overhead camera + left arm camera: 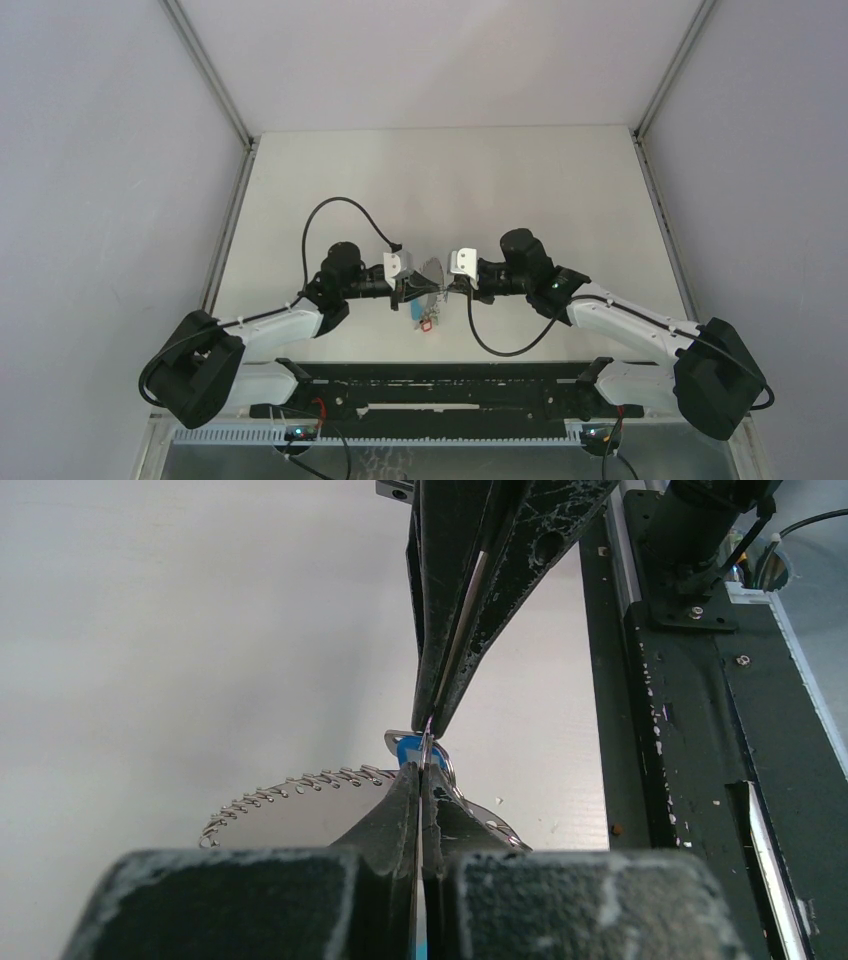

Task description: Put the keys on the keyring

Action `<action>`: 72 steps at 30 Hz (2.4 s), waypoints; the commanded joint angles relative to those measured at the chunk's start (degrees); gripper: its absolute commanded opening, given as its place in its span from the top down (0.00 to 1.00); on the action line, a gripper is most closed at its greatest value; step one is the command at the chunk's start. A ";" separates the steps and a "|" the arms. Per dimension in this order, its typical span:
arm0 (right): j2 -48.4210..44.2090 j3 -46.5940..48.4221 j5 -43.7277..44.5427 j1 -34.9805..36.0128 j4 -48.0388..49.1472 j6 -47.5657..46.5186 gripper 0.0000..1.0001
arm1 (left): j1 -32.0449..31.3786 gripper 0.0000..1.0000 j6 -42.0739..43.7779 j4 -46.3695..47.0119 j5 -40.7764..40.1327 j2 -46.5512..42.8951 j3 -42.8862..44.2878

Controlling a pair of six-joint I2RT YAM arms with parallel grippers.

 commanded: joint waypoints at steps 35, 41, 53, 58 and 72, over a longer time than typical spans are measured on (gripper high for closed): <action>-1.71 -0.86 0.89 0.69 2.55 0.67 1.00 | 0.30 1.00 -0.58 3.34 1.82 -0.97 -0.28; -2.39 -1.23 0.97 0.70 2.60 0.46 1.00 | 0.30 1.00 -0.62 3.36 2.08 -0.72 -0.19; -3.33 -1.31 -0.13 1.05 2.47 -0.06 1.00 | 0.30 1.00 -0.74 3.37 2.26 -0.36 0.04; -3.08 -1.32 -0.54 1.05 2.33 -0.12 1.00 | 0.30 1.00 -0.78 3.34 1.91 -0.44 0.01; -2.70 -1.33 0.72 1.14 3.15 0.83 1.00 | 0.30 1.00 -0.88 3.26 2.78 -0.62 0.03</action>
